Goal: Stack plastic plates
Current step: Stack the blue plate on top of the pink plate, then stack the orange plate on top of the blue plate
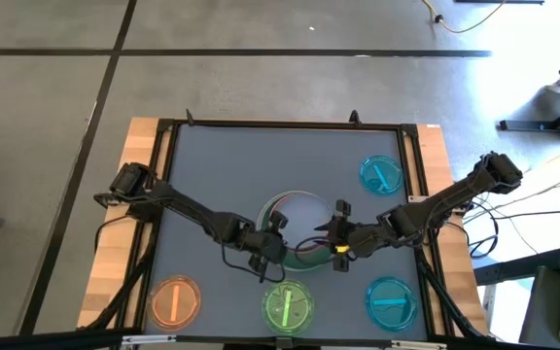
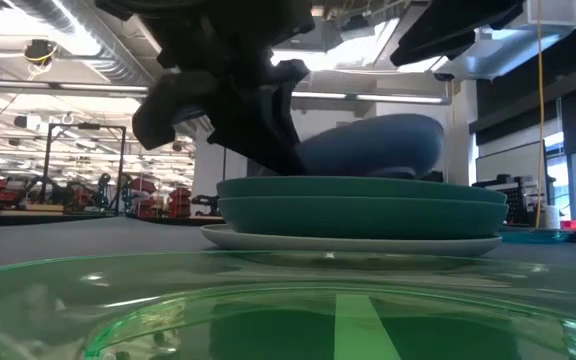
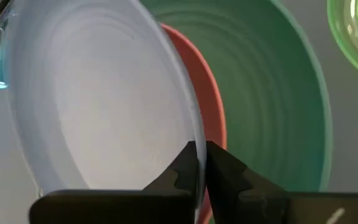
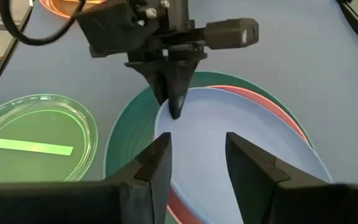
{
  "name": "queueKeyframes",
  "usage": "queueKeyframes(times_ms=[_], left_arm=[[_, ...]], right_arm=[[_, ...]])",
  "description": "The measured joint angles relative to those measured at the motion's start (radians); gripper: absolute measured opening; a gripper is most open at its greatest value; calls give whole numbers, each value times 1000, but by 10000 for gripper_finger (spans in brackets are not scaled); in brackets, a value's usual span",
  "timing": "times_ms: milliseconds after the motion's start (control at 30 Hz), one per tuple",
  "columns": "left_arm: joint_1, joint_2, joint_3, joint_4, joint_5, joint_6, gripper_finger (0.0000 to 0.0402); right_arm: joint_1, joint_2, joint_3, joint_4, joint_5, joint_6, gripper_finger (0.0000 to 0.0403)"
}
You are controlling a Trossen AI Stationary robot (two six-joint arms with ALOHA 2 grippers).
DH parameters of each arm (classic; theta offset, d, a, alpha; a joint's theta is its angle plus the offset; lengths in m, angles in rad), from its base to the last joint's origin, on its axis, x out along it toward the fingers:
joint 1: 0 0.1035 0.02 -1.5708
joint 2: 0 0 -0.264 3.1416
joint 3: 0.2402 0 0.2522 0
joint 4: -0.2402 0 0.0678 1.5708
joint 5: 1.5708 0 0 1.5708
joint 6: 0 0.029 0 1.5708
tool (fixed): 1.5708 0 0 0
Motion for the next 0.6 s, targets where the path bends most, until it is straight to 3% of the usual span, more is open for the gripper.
queueKeyframes(times_ms=[167,300,600], left_arm=[[-4,-1,0,2,0,-16,62],[-26,-25,0,-39,-21,-84,96],[-83,-190,-35,-116,-3,-188,106]], right_arm=[[0,0,0,-11,-8,17,140],[0,0,0,-17,-80,41,140],[3,-2,0,-81,-220,145,140]])
